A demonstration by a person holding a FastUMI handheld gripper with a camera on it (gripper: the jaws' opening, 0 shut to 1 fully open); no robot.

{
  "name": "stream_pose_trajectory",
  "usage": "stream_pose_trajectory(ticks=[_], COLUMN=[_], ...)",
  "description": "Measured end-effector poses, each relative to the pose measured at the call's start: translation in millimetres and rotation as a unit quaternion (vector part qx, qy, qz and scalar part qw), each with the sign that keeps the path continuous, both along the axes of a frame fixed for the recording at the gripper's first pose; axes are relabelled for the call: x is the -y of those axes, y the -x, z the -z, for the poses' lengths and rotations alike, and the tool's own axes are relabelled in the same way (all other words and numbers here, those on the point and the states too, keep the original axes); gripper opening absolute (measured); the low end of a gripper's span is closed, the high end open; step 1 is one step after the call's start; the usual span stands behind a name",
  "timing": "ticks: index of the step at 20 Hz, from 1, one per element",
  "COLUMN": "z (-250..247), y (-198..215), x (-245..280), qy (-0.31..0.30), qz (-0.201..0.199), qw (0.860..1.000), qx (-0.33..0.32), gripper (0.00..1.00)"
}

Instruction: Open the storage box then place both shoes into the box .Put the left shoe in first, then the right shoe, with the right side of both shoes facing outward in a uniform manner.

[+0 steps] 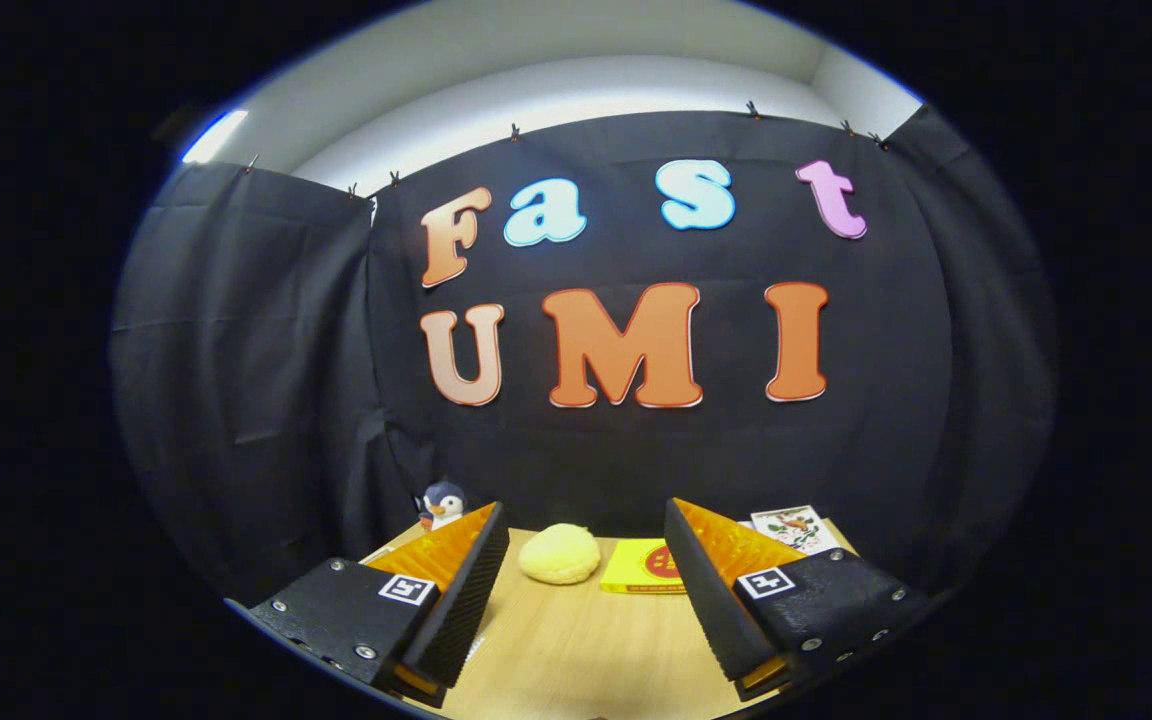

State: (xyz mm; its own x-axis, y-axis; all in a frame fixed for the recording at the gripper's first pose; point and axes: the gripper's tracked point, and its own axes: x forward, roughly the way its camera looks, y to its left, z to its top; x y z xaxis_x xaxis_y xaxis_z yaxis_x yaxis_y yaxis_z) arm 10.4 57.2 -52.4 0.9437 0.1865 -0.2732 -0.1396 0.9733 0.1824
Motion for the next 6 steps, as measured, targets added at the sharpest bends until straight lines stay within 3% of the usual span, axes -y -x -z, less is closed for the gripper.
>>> stream_pose_trajectory(ticks=[6], z=[-28.8], y=[6.6], x=[47.7], qy=[0.028], qz=[0.026], qw=[0.997], qx=[0.062], gripper=[0.94])
